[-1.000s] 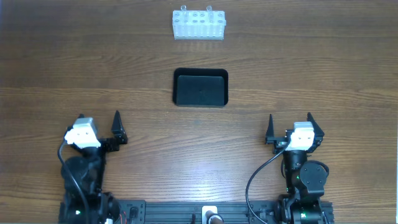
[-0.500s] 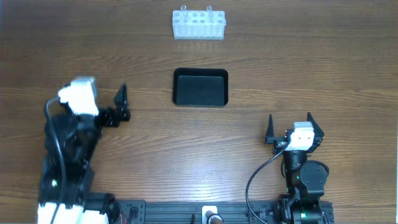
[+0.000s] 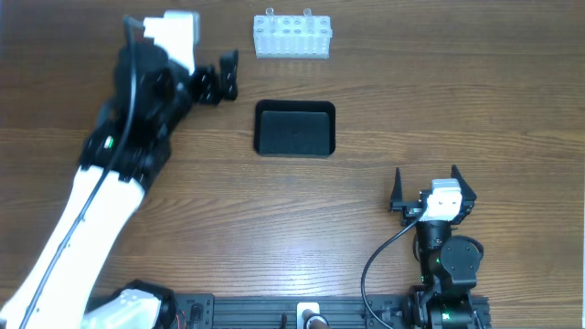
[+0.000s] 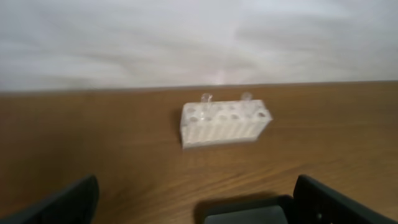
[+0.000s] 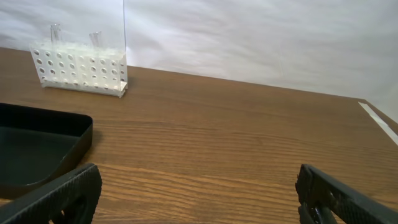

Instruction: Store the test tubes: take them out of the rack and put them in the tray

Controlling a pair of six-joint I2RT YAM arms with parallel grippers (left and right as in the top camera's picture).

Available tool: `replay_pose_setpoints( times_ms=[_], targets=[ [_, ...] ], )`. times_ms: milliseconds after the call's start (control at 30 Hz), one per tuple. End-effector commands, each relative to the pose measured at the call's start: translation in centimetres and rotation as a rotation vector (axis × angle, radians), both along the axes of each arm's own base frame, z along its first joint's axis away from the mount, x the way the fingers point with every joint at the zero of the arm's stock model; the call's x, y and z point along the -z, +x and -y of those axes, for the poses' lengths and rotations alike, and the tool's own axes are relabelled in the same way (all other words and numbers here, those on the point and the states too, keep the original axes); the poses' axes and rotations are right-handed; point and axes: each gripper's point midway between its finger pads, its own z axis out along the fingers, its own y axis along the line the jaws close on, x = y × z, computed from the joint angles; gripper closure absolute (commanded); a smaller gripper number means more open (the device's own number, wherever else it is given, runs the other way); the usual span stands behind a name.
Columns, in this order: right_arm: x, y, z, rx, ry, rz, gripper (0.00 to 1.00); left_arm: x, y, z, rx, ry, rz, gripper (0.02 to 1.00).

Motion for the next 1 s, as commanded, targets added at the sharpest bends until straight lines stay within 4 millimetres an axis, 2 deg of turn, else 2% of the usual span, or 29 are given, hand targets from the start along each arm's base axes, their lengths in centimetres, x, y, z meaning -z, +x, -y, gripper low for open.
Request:
replay_pose_setpoints(
  times_ms=[33,200,533,733,1000],
  targets=[
    [0.1,0.0,0.0,-0.001,0.003,0.002,0.009,0.6,3.3,0.1,-0.111,-0.018,-0.074,0.023],
    [0.1,0.0,0.0,-0.001,0.003,0.002,0.009,2.6,6.2,2.7,-0.073,0.01,-0.115,0.02],
    [0.1,0.0,0.0,-0.001,0.003,0.002,0.007,7.6,10.5,7.0,-0.018,0.051,-0.172,0.02],
    [0.1,0.0,0.0,-0.001,0.003,0.002,0.009,8.8,14.1,10.0,0.041,0.106,-0.148,0.02],
    [0.1,0.0,0.0,-0.001,0.003,0.002,0.007,10.7,17.5,11.6,0.041,0.104,-0.142,0.02]
  ],
)
